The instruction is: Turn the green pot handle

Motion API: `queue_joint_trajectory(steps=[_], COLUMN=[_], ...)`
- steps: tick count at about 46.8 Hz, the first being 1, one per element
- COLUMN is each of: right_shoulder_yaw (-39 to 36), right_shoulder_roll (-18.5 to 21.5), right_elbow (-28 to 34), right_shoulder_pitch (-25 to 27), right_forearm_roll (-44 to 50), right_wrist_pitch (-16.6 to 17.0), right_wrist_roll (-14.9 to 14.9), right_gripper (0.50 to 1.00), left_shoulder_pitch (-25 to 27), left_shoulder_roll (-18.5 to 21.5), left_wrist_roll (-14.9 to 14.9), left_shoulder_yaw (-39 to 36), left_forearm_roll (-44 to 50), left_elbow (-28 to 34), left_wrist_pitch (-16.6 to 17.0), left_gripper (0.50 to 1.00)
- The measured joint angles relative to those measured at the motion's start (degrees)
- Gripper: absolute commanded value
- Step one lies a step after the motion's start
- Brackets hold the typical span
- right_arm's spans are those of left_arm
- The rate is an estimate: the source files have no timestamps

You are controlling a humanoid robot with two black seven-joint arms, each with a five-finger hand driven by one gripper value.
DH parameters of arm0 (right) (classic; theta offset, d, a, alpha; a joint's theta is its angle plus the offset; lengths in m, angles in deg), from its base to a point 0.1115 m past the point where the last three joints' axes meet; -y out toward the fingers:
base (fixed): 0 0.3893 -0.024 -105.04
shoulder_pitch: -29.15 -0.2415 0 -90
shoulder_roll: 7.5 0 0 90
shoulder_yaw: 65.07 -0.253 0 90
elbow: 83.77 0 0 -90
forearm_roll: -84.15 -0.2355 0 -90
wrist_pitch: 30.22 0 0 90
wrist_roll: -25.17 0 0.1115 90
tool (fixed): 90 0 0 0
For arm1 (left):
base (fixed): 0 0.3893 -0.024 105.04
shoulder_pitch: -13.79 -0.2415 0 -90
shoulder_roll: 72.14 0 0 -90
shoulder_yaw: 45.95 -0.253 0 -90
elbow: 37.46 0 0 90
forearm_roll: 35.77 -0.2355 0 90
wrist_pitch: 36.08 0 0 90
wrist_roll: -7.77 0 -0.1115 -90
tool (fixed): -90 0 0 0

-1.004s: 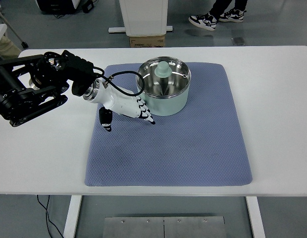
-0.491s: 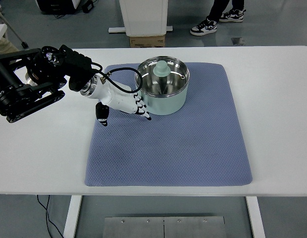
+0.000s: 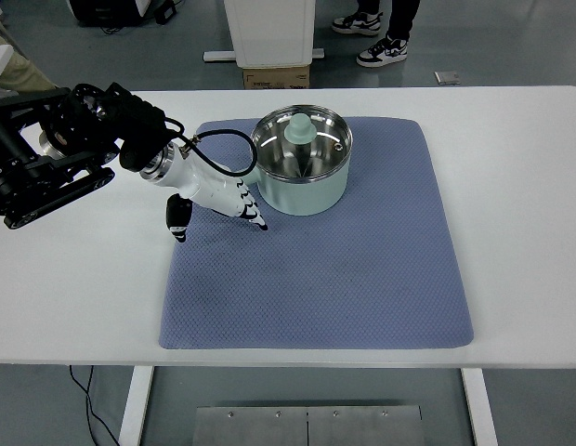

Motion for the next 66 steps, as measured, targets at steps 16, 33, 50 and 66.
queue_joint_trajectory(steps=[16, 33, 50, 66], right_shoulder_yaw=[0.01, 0.01, 0.01, -0.01], right_shoulder_roll=[0.0, 0.0, 0.0, 0.0], right_elbow=[-0.01, -0.01, -0.01, 0.0], right_shoulder_pitch=[-0.01, 0.01, 0.02, 0.03], right_forearm_roll=[0.0, 0.0, 0.0, 0.0], right_wrist_pitch=[0.02, 0.01, -0.01, -0.03], right_wrist_roll=[0.0, -0.01, -0.01, -0.01], right_gripper=[1.0, 1.0, 1.0, 1.0], left_shoulder_pitch=[0.15, 0.45, 0.54, 0.55], left_shoulder_roll=[0.0, -0.01, -0.01, -0.03], left_wrist_roll=[0.0, 0.0, 0.0, 0.0], left_shoulder_yaw=[0.15, 0.19, 0.19, 0.19], left_forearm_roll=[-5.41, -8.08, -9.2, -11.73], left_elbow=[-2.13, -4.3, -4.88, -5.94], left_wrist_pitch=[0.17, 0.58, 0.76, 2.34], left_gripper=[1.0, 1.0, 1.0, 1.0])
